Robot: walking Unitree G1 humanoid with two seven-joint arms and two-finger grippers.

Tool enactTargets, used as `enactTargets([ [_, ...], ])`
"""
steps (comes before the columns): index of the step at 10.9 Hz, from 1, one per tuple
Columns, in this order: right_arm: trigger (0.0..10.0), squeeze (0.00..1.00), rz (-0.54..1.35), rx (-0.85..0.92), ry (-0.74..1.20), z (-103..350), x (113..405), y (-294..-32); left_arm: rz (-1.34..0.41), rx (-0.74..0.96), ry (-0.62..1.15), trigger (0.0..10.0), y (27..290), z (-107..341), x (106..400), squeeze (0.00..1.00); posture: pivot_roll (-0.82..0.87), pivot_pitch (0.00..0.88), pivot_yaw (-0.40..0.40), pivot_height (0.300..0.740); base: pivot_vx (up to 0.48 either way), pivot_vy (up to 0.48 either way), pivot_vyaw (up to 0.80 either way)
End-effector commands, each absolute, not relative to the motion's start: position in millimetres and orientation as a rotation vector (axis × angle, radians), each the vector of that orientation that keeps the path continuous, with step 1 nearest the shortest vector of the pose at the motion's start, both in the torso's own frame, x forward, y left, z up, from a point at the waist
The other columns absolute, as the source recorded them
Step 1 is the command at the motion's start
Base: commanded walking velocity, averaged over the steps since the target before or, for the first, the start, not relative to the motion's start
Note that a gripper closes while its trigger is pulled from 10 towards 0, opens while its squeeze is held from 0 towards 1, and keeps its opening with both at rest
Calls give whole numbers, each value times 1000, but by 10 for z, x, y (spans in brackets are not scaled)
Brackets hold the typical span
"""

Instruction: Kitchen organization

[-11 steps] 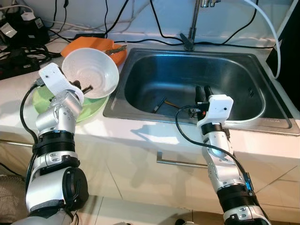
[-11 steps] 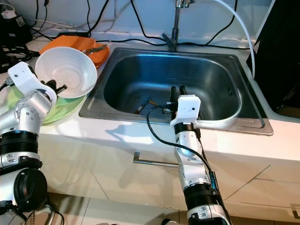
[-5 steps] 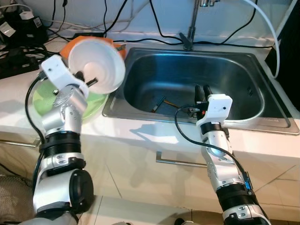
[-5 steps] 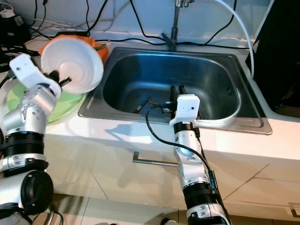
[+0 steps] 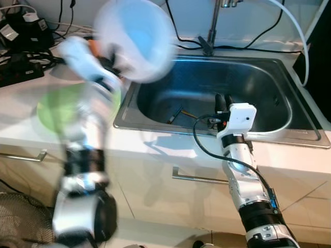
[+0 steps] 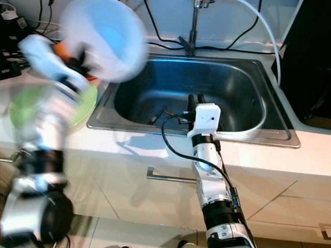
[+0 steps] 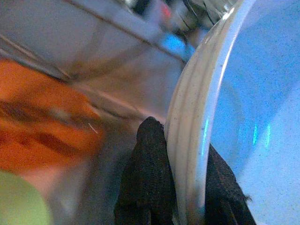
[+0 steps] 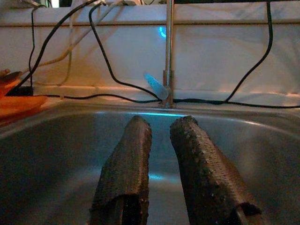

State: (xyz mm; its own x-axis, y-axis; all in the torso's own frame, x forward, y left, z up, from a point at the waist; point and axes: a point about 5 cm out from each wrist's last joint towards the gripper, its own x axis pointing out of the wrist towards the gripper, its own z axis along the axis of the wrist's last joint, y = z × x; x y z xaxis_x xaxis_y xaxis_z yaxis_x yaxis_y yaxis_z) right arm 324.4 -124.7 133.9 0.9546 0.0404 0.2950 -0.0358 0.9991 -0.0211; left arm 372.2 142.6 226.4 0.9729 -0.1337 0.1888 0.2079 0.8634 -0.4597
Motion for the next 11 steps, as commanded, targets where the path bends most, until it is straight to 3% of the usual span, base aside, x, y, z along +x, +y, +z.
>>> enactTargets([
  [1,10000,24,17,9,-256,1285,3262,-1309,-211,-475,-185,10000,1387,2313,3715,0,17,23,71,740,0,0,0],
  [2,10000,1000,20,46,-277,1370,3282,-1334,-252,-452,-170,10000,1268,2226,3692,0,5,19,71,740,0,0,0],
  [7,10000,1000,153,154,-312,1588,3283,-1298,-317,-359,-160,10000,1065,2068,3627,0,-18,1,77,740,0,0,0],
  [10,10000,1000,217,320,-315,1687,3233,-1330,-306,-331,-174,10000,1060,2050,3612,0,-27,0,78,740,0,0,0],
  [11,10000,0,224,343,-314,1705,3221,-1371,-297,-329,-179,10000,1077,2048,3617,0,-29,0,77,740,0,0,0],
])
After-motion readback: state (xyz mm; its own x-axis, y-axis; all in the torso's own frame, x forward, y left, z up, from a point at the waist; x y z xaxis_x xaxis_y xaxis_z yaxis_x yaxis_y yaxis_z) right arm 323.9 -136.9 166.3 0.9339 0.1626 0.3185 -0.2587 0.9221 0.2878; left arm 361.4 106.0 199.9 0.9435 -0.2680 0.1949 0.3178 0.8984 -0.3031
